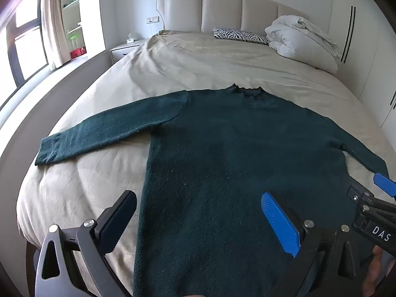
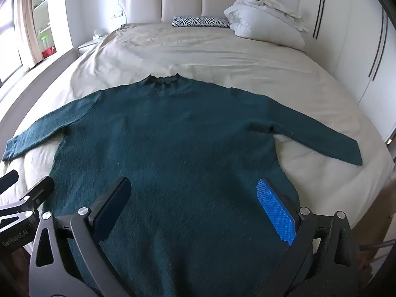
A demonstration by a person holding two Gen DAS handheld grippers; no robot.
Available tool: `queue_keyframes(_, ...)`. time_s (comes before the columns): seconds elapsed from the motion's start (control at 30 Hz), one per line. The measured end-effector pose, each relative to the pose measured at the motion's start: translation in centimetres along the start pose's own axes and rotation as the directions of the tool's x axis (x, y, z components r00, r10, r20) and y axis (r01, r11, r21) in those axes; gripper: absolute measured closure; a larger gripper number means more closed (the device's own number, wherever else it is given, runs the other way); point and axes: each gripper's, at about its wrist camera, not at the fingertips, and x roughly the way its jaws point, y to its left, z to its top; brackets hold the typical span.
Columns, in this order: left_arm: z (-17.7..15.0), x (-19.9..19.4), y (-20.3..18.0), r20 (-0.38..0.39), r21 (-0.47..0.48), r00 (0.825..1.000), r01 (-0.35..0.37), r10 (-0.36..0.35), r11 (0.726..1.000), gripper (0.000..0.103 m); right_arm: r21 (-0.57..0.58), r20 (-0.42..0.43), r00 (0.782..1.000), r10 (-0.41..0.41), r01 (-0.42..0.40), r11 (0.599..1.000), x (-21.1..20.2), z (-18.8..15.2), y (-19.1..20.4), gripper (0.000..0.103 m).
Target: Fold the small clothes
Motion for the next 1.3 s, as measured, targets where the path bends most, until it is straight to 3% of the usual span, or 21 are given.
queue_keyframes(0.5, -0.2, -0.1, 0.0, 0.001, -0.006, 1.000, -0.010, 0.010, 1.000, 0.000, -0.003, -0.009, 1.000, -0.009, 0.009, 1.000, 0.3, -1.4, 1.1, 0.000)
queue_keyframes(1.3, -0.4, -0.2, 0.6, -0.004, -0.010, 1.000, -0.008, 0.008, 1.000, 0.000, -0.012, -0.026, 1.000, -0.002, 0.002, 1.000, 0.9, -0.8, 1.0, 0.000)
